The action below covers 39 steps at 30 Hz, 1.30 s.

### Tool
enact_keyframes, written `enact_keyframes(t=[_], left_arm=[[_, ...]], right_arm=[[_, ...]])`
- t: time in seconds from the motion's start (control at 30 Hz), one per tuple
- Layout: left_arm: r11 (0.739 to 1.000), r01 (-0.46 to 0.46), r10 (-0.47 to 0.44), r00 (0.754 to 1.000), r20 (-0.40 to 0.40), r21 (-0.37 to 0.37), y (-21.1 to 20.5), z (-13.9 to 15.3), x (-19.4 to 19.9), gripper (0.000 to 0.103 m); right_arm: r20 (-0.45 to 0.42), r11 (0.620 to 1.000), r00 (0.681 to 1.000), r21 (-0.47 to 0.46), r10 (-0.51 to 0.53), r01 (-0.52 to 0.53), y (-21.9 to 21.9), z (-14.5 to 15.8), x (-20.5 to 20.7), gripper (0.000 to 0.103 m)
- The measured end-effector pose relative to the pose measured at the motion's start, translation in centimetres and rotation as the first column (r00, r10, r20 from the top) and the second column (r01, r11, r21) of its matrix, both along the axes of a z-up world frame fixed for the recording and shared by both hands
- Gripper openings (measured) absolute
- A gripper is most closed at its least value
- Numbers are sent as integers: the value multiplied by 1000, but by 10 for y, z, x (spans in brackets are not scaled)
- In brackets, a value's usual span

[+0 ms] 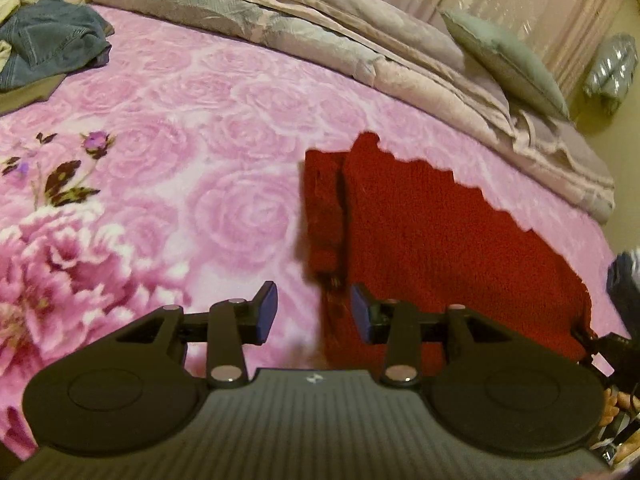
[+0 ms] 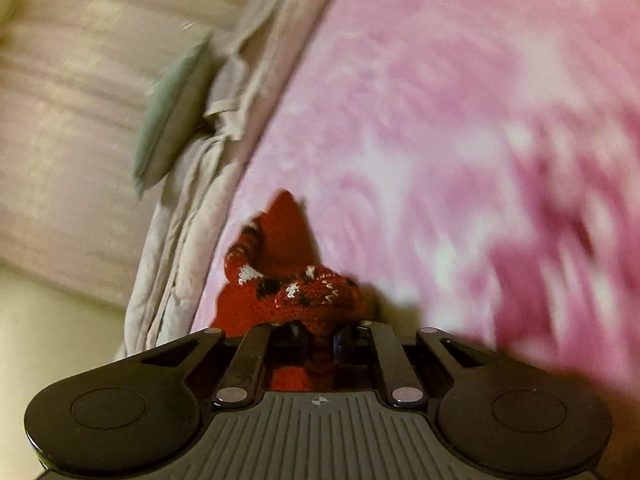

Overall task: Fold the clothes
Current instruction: 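Grasp the folded sweater's end with the right gripper and lift it, then fold the lifted end over the sweater with the right gripper and release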

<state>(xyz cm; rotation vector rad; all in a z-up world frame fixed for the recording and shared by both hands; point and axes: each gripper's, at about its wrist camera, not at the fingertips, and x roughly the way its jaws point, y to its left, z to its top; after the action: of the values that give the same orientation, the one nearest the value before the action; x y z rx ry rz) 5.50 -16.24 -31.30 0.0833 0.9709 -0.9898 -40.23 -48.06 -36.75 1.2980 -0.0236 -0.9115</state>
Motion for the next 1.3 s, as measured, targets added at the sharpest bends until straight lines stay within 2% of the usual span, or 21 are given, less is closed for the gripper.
enact_keyframes(t=[0.1,0.2,0.3,0.37,0.4,0.43,0.47,0.57,0.63,0.7,0.83,0.93,1.03,1.1,1.23,1.3], left_arm=[[1000,7,-7,1000,-17,-3,-11,0,-1,36],[998,60,-60,998,-27,-9,-24,0,-8,36],[989,141,-142,989,-30,-33,-37,-1,-14,36],[975,219,-220,975,-24,-45,-52,-1,-11,36],[964,261,-263,965,-19,-50,-60,-1,-7,36],[950,308,-309,951,-10,-55,-71,0,-1,36],[936,347,-348,937,-2,-61,-83,2,7,36],[907,415,-416,909,-8,-70,-121,6,32,36],[904,426,-428,902,-50,-35,-145,8,44,36],[898,439,-435,895,-98,23,-160,12,45,35],[874,467,-441,878,-183,133,-190,21,46,35],[850,492,-459,867,-192,190,-209,39,33,35],[817,545,-516,836,-184,187,-231,62,24,36],[786,588,-562,808,-176,191,-245,72,22,38],[711,668,-644,744,-179,221,-274,79,28,38],[666,715,-692,699,-181,215,-283,81,33,38]], right_arm=[[-82,993,993,-83,83,-89,-36,18,-5,9],[-145,980,980,-120,139,-157,-76,32,-10,9],[-182,980,970,-81,164,-181,-117,28,-11,9],[-148,981,970,33,195,-192,-132,13,-15,10],[-133,978,970,79,203,-194,-137,7,-17,32],[-130,982,974,73,184,-176,-130,5,-20,50],[-127,985,978,68,165,-157,-124,3,-24,61],[-116,997,992,68,56,-48,-99,-2,-35,62],[-73,992,995,102,-68,75,-75,-4,-41,62],[-100,978,986,145,-134,147,-60,4,-38,62],[-280,960,956,234,-86,155,-42,31,-29,62],[-375,932,925,315,-53,181,-25,47,-26,62],[-367,904,927,366,-77,220,-2,61,-23,62],[-348,884,932,395,-106,248,14,71,-22,62],[-336,867,922,379,-195,322,57,103,-14,62],[-349,856,904,358,-249,374,86,115,-4,62]])
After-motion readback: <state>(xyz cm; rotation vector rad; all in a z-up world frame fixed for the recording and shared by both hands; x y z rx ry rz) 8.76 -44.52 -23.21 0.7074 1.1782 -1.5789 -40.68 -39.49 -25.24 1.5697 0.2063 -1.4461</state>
